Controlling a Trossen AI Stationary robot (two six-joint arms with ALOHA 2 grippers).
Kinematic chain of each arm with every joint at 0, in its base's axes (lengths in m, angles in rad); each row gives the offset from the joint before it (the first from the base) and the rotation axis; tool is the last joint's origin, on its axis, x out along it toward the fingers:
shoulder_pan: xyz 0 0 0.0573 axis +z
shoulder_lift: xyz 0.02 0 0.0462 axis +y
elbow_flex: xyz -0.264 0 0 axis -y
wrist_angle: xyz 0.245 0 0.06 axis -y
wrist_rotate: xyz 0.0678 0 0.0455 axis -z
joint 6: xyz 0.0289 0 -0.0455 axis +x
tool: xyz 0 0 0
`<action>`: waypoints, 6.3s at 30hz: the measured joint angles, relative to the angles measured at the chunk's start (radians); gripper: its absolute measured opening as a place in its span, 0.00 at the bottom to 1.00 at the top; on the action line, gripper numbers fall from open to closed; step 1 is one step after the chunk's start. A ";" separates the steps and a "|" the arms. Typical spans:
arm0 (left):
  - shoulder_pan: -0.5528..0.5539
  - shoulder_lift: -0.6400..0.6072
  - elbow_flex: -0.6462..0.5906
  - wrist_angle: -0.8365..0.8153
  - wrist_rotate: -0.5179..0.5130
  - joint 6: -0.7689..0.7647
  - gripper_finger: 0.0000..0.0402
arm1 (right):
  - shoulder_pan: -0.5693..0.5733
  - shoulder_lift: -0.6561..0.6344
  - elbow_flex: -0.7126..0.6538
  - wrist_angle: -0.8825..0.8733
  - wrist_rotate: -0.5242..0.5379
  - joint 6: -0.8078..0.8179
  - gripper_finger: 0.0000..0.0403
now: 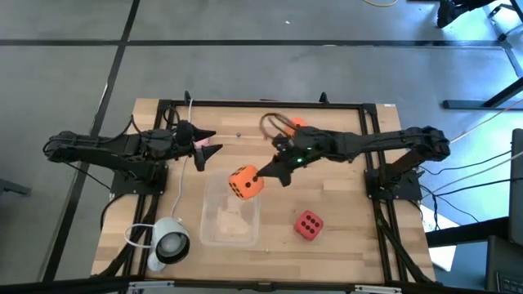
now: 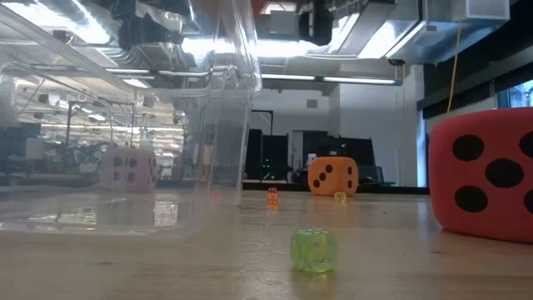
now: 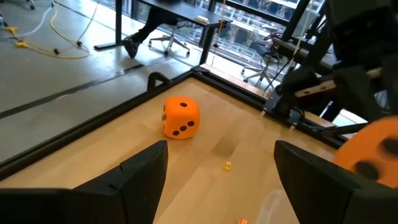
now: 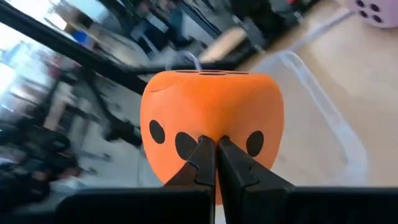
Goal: Pick & Place Dice
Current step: Put the bottom large orange die in the bin, then put the top small yellow die on the bin
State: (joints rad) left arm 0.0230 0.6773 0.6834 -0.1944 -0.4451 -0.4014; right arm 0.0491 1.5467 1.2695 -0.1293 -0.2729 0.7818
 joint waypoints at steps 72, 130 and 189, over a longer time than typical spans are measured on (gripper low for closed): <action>0.013 0.000 0.000 0.011 0.081 -0.023 0.72 | 0.027 0.303 0.304 -0.360 0.072 -0.555 0.00; 0.013 0.000 0.000 0.011 0.081 -0.023 0.72 | 0.038 0.302 0.304 -0.390 0.175 -0.566 0.83; 0.013 -0.010 0.128 -0.075 0.049 -0.030 0.72 | -0.032 -0.171 -0.555 -0.213 0.608 0.113 0.74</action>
State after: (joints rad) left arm 0.0359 0.6674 0.8112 -0.2691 -0.3961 -0.4318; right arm 0.0166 1.3755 0.7147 -0.3424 0.3352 0.8946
